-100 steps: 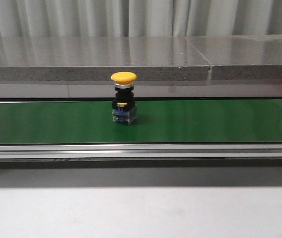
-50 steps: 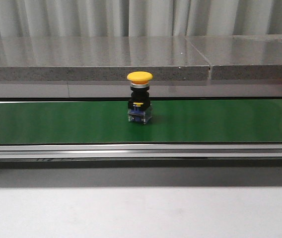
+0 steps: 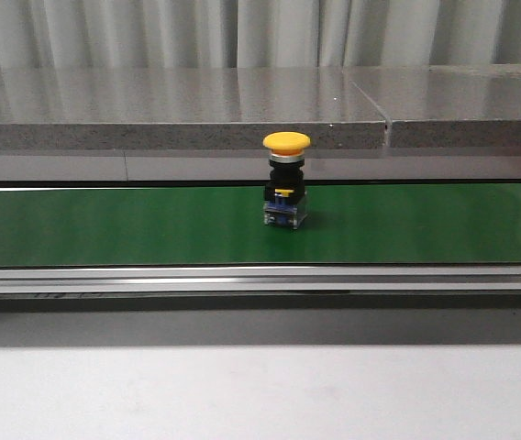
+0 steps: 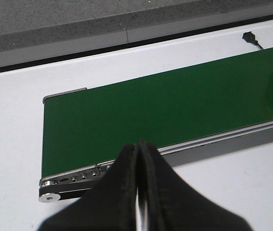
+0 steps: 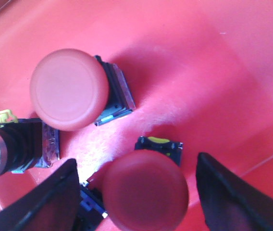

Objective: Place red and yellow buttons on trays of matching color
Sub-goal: 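Carry the red button into the red tray and open the right gripper, then move the right gripper over the yellow button on the belt and grasp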

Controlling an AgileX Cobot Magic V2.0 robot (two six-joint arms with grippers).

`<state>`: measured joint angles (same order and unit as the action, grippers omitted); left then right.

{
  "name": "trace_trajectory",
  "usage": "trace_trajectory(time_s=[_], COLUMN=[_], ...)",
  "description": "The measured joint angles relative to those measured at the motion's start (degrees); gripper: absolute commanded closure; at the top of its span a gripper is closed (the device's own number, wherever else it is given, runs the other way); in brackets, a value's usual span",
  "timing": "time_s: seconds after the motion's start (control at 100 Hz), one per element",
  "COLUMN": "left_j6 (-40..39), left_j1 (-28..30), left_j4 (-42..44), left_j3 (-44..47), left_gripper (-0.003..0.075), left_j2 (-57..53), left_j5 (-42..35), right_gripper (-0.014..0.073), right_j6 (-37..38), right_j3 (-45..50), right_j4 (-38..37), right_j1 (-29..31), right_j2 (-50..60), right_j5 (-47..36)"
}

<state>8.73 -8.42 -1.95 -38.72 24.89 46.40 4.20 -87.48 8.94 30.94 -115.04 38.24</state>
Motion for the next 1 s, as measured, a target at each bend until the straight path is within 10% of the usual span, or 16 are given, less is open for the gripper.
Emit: trace_trajectory(time_s=[0.52, 1.0], left_j6=[0.0, 0.0], left_j1=[0.0, 0.0], left_j4=[0.0, 0.0], left_j3=[0.0, 0.0], left_gripper=[0.0741, 0.0741], left_j2=[0.0, 0.0], left_j5=[0.0, 0.0], right_gripper=[0.0073, 0.0073], right_j6=[-0.53, -2.13], right_j3=[0.63, 21.51], right_j4=[0.0, 0.17], right_j1=[-0.56, -5.53], right_j2=[12.49, 39.91], right_j5=[2.54, 3.5])
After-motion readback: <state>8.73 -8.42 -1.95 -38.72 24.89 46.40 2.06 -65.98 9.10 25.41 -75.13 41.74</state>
